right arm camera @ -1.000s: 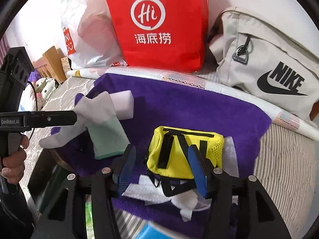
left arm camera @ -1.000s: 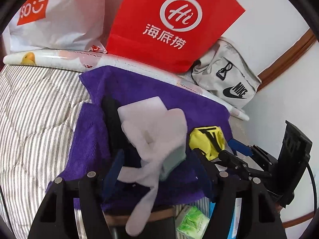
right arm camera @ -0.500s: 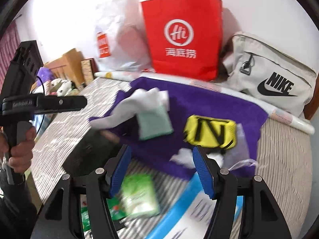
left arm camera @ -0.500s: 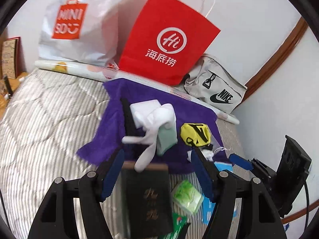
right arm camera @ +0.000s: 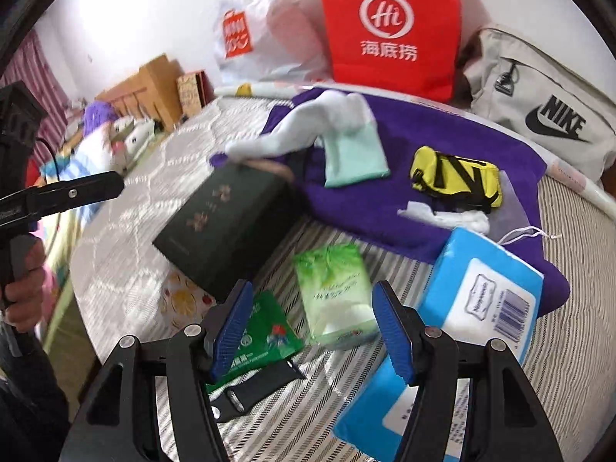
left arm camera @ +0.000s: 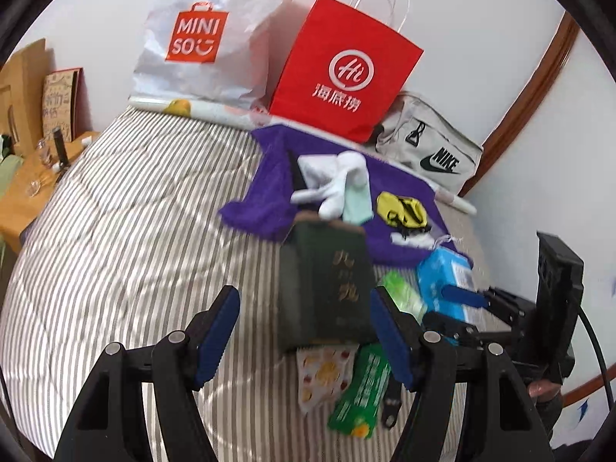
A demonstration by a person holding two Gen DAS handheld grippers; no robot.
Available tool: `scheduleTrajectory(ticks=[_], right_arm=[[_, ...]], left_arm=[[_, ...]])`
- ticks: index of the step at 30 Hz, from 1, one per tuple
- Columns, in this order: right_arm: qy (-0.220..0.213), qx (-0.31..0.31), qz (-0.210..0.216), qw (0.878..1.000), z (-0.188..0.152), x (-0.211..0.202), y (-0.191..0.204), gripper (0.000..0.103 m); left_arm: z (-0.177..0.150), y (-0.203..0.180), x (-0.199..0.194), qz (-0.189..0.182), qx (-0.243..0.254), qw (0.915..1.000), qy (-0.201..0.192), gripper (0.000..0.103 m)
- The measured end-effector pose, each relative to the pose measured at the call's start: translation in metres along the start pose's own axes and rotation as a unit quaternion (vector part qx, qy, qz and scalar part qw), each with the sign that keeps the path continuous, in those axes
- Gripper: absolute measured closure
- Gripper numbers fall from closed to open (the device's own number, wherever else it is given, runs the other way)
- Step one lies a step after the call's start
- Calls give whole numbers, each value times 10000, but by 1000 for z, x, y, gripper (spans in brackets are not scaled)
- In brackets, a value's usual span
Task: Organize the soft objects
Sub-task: 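Reach the right gripper to the green tissue pack and grasp it, then grasp the orange-print snack packet with the left gripper while the right gripper holds the green pack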
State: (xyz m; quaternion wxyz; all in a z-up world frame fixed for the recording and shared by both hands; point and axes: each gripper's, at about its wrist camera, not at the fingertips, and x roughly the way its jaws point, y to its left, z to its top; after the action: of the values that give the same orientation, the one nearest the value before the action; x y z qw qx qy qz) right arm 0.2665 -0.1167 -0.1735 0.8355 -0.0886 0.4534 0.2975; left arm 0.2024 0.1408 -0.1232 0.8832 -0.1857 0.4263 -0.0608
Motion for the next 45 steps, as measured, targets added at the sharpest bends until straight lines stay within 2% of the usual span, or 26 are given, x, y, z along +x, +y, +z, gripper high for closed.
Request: scheduleTrajectory(ticks=[9, 14, 19, 21, 22, 26, 30, 33, 38, 45], right_arm=[[423, -602, -546, 9958, 3, 36, 16, 39], [761, -555, -679, 9932, 7, 59, 10, 39], [892, -728, -1035, 9879, 9, 73, 15, 40], [859, -796, -1147, 9865, 8, 74, 16, 48], [835, -828, -1144, 9864, 7, 72, 16, 49], [657, -752, -974, 9902, 5, 62, 10, 58], [457, -393, -590, 9964, 5, 44, 4, 59], [272, -289, -538, 9978, -1, 29, 8, 59], [36, -82, -204, 9998, -17, -4, 11, 59], [-325, -40, 255, 9991, -46, -47, 23, 59]], left_arm=[[-25, 12, 13, 30, 12, 9999, 142, 35], [-31, 26, 19, -95, -151, 9996, 214, 35], [-35, 34, 25, -119, -227, 9993, 287, 35], [-38, 35, 28, -126, -228, 9990, 349, 36], [-39, 35, 30, -129, -218, 9990, 366, 35], [-44, 28, 34, -157, -121, 9987, 477, 35], [-52, 15, 38, -183, -11, 9978, 631, 35], [-58, 3, 41, -166, 40, 9972, 732, 35], [-71, -17, 53, 13, 182, 9952, 956, 35], [-74, -34, 68, 378, 203, 9945, 952, 34]])
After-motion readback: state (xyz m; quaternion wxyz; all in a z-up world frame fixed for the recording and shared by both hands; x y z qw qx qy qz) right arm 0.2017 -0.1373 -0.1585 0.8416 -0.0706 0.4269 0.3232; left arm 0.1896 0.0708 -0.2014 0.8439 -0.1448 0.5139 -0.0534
